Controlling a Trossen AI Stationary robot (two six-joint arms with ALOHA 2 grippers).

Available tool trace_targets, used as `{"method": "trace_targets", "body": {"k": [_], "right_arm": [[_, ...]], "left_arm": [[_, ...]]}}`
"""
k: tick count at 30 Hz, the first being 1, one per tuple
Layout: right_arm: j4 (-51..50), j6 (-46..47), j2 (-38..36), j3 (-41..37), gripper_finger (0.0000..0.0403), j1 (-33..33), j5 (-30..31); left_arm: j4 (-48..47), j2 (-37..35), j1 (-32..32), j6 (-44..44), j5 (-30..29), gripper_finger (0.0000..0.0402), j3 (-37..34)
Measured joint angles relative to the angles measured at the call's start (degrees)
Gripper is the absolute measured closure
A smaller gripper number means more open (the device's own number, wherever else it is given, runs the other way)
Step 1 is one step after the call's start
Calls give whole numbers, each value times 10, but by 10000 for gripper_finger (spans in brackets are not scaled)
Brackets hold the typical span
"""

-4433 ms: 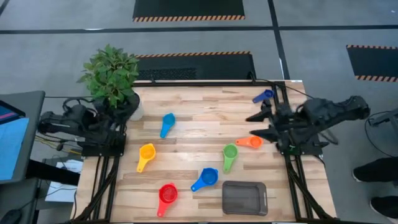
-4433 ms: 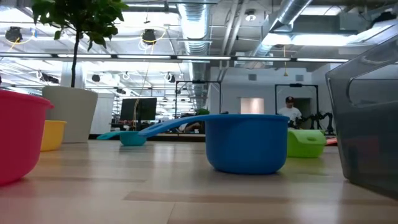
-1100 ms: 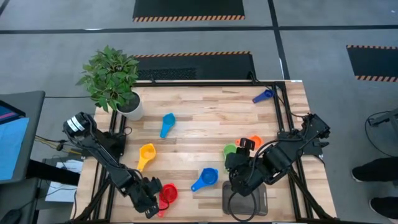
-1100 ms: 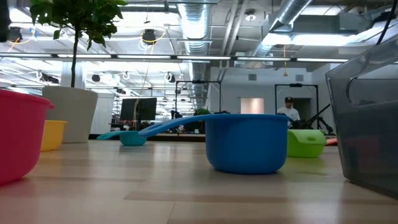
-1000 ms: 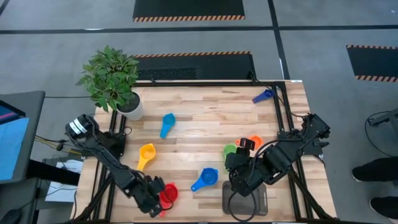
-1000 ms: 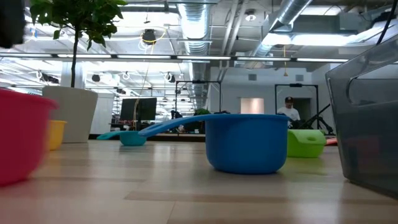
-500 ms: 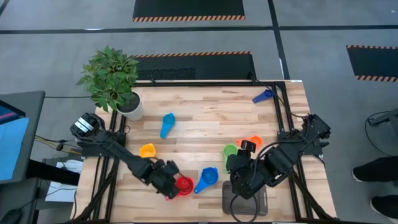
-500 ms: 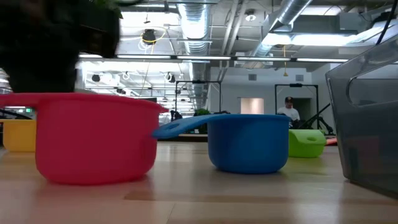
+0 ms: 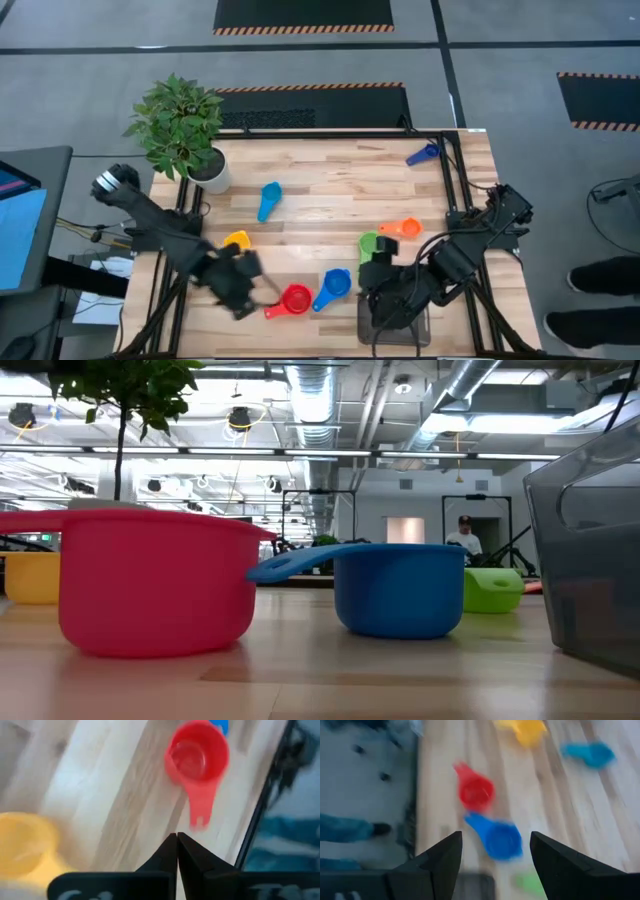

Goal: Nest measuring cups in basket
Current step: Put the red measuring cup into the transparent black bin

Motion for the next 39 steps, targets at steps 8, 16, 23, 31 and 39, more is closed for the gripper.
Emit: {"method": "trace_targets", "body": {"k": [8, 16, 23, 31, 39], "right_arm": [[146, -193, 61, -15, 165, -59, -4], [224, -190, 149, -5, 199, -133, -118], [225, -175, 207, 7, 213, -166, -151], [224, -149, 258, 7, 209, -169, -181], [234, -139, 283, 5, 206, -165, -182]], "left_arm": [[-80, -65, -155, -82, -132, 401, -20], [-99, -62, -200, -101, -206, 401, -25], [-111, -62, -200, -96, -210, 401, -25], [-112, -62, -200, -96, -235, 401, -25], [-110, -62, -200, -100, -240, 401, -25]]}}
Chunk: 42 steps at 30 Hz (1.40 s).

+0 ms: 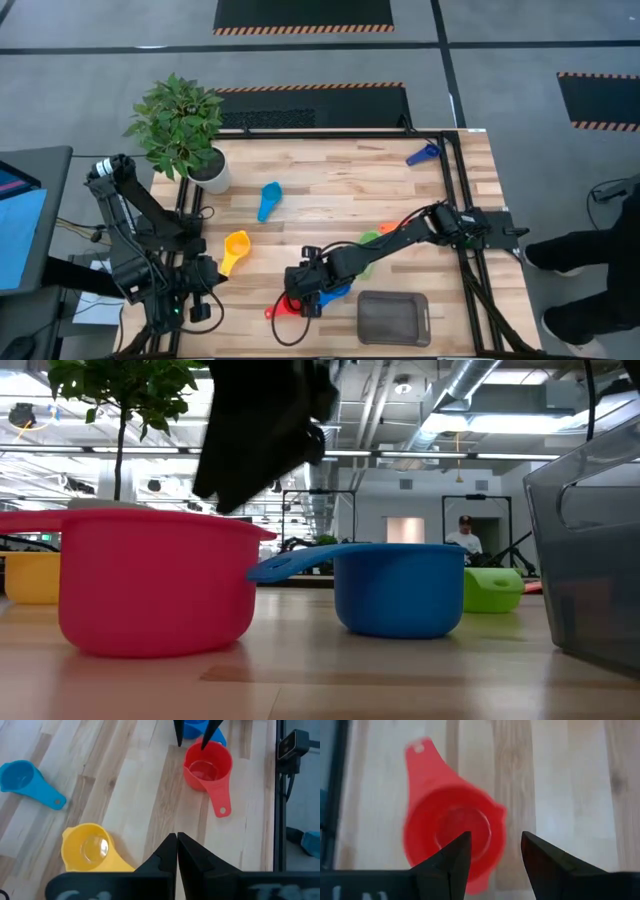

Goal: Nest measuring cups in basket
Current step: Put the red measuring cup into the transparent black bin

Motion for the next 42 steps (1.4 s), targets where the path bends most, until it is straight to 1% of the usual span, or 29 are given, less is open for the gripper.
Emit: {"method": "trace_targets", "body": {"k": [7, 14, 21, 35, 42], "right_arm": [[7, 0, -1, -6, 213, -1, 1], [17, 24, 11, -6, 207, 0, 1], [15, 25, 21, -5, 206, 3, 5], [19, 34, 27, -5, 229, -1, 1], [18, 39, 27, -5, 250, -2, 1]], "left_arm": [[0, 0, 0, -1, 0, 401, 0], [1, 0, 0, -5, 0, 401, 0], [2, 0, 0, -4, -3, 401, 0], [3, 0, 0, -3, -16, 401, 0], [3, 0, 0, -2, -16, 401, 0]]}}
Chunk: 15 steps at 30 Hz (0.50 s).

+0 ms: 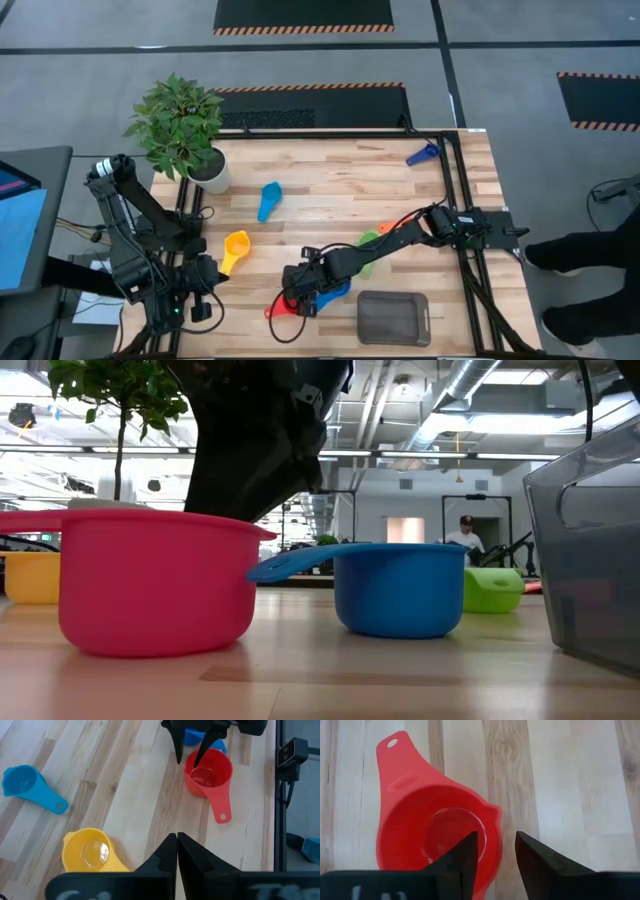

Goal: Nest measuring cups in basket
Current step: Put the red measuring cup into the transparent black bin

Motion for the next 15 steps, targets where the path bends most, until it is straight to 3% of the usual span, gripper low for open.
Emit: {"method": "trace_targets", "body": {"k": [6, 15], "right_arm": [[-1, 0, 0, 0, 291, 0, 0], [0, 15, 0, 0, 393, 0, 0]], "left_arm": [[0, 0, 0, 0, 0, 401, 0], [0, 0, 0, 0, 0, 401, 0]]}}
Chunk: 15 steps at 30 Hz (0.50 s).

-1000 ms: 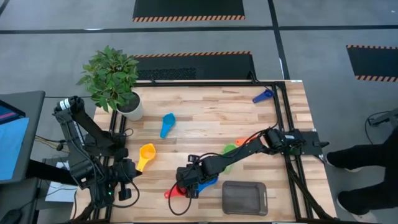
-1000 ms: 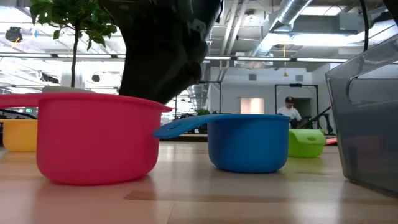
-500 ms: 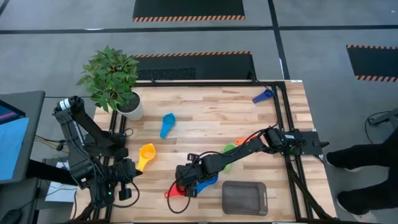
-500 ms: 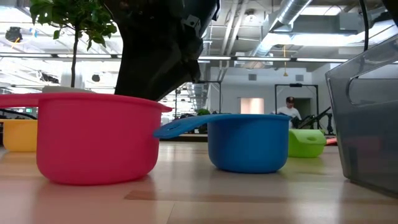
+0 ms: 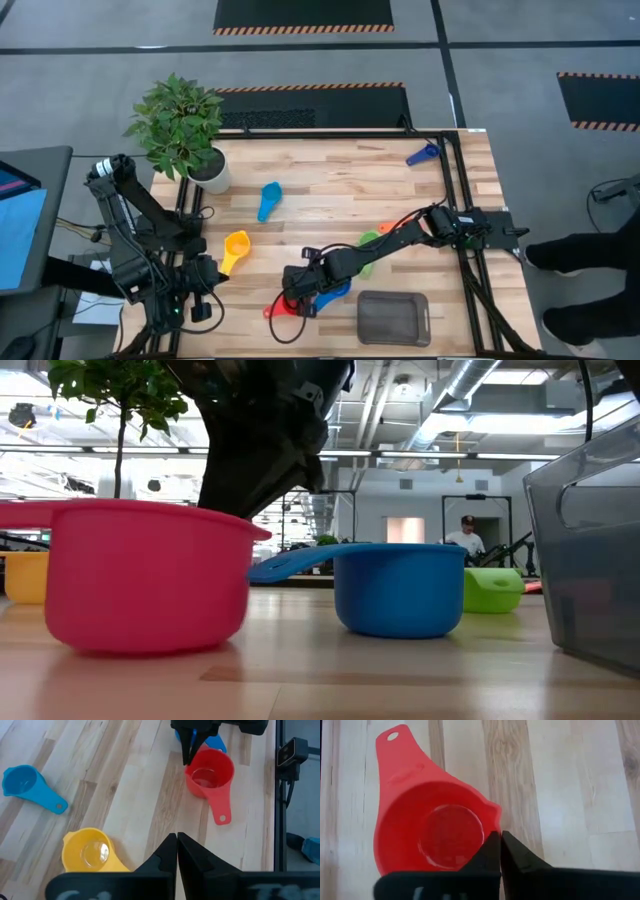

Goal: Nest measuring cups in basket
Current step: Put the red measuring cup into the transparent black bin

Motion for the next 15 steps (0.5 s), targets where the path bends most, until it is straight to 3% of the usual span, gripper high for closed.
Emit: {"method": "trace_targets", "body": {"k": [9, 15], "right_arm": [[-12, 1, -6, 30, 399, -4, 0], [-98, -7, -7, 107, 399, -3, 1]], "left_arm": [[0, 0, 0, 0, 0, 401, 0], [0, 0, 0, 0, 0, 401, 0]]}}
